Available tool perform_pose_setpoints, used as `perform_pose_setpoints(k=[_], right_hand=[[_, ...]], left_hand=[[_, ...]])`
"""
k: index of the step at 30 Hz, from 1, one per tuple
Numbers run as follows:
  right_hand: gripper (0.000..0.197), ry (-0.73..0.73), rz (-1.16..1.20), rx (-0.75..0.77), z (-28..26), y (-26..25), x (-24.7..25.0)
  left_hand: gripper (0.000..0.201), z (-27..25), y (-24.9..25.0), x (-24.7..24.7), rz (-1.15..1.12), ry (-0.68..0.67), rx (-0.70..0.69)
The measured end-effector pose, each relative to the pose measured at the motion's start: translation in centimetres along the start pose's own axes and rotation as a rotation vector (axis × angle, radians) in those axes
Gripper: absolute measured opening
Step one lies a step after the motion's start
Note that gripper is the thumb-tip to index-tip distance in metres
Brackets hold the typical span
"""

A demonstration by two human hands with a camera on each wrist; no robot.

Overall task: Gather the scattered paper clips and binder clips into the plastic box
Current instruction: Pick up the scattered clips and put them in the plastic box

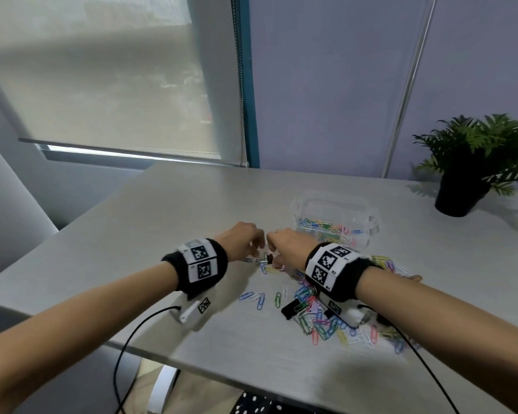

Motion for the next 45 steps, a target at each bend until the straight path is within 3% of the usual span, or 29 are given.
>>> perform_pose_setpoints(k=[4,6,11,17,23,27,30,34,36,42,45], right_hand=[[0.024,-0.029,0.000,-0.042,0.3,-0.3,-0.5],[0.010,-0.029,-0.008,-0.030,0.5,-0.5,-0.7],[0.006,0.042,0.068,-0.079,0.2,0.6,0.4],[0.014,0.004,-0.047,-0.209,-0.5,3.0,1.6],[0.026,-0.069,0.030,-0.112,0.2,0.6,0.8],[0.022,-0.130,0.062,-0.112,0.7,-0.5,0.5],[0.035,-0.123,0.115,-0.140,1.3,-0.3,-0.2],[0.009,-0.162,0.173,-0.122,1.1,-0.5,0.4],[0.023,-0.183,0.192,-0.096,1.0,-0.4,0.5],[0.006,-0.085,0.192,-0.012,0.6,0.2,0.0],[0.024,-0.012,0.253,0.075,-0.1,0.8,1.0]], left_hand=[[0.025,2.0,0.3,-1.1,0.052,-0.114,0.078],[0.020,2.2,0.0,-0.7,0.002,-0.077,0.091],[0.022,1.0,-2.0,1.2,-0.133,0.045,0.066],[0.037,1.1,-1.8,0.1,-0.031,-0.115,-0.049],[0.041,2.1,0.0,-1.1,-0.006,-0.138,-0.071],[0.029,2.4,0.0,-1.6,-0.030,-0.128,-0.013],[0.021,2.1,-0.3,-1.8,-0.072,-0.136,-0.008],[0.022,1.5,-0.2,-1.8,0.000,-0.152,-0.064],[0.022,1.2,-0.2,-1.8,0.059,-0.141,-0.092],[0.020,0.2,-0.9,-0.9,0.097,-0.134,-0.155],[0.013,-0.5,-2.5,0.9,0.012,-0.067,-0.136]])
Point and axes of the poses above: each hand's wrist, its own z-axis towards the middle knuckle, its own x-axis out of the back of the hand, y = z × x, the point moved 1 cm from there along z, towards the middle knuckle, and after that the axes turned 4 degrees about z, right-handed, at the moved point
